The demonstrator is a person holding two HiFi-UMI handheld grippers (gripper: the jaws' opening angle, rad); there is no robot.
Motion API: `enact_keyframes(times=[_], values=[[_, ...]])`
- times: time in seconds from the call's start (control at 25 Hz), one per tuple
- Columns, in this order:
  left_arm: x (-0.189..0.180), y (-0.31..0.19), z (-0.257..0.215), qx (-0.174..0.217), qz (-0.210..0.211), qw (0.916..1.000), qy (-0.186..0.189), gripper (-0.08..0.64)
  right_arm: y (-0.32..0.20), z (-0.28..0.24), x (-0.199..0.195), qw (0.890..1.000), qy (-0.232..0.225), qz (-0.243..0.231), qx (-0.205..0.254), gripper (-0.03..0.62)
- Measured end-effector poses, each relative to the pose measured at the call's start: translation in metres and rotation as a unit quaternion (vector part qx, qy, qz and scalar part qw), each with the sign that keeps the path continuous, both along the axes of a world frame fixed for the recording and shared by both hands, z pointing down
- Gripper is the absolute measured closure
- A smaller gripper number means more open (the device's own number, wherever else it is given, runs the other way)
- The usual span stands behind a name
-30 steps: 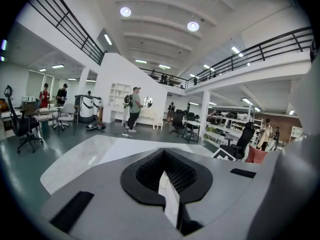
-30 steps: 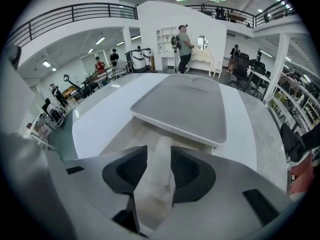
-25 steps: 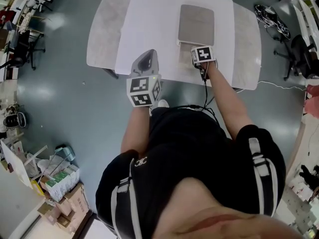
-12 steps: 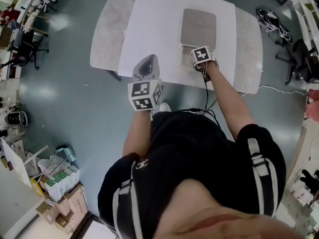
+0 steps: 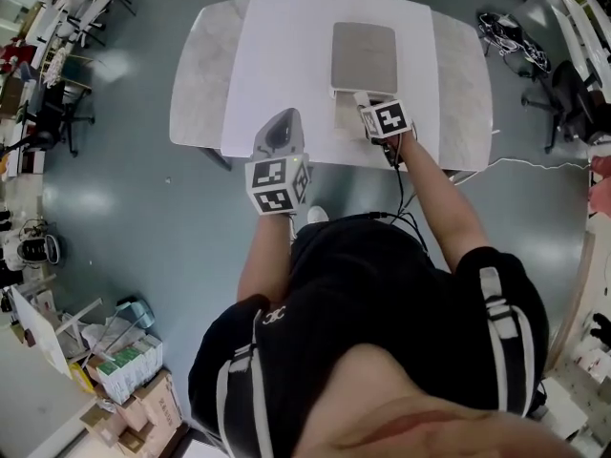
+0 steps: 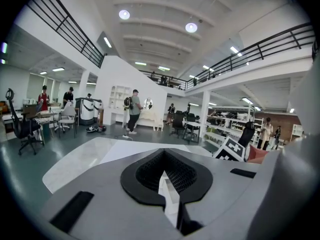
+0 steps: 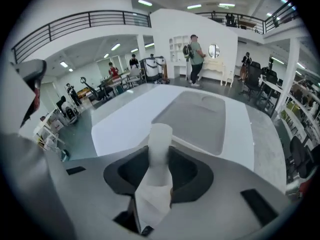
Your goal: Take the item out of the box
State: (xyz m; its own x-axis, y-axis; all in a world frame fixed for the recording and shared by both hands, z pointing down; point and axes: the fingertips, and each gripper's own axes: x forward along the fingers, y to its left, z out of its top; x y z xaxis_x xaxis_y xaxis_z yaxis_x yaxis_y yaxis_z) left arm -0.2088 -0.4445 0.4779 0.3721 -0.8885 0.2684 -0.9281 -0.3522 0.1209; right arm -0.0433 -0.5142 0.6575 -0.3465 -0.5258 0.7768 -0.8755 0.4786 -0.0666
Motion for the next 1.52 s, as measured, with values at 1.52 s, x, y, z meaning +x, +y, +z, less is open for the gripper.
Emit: enact_keyframes(times=[1.52], values=[[0.093,0.000,-0.062,0.077,0.064,0.9950,0.007,0.548,0.069,-0.259,0.067,0.874,-0.161,0.066,0.454,0.472]])
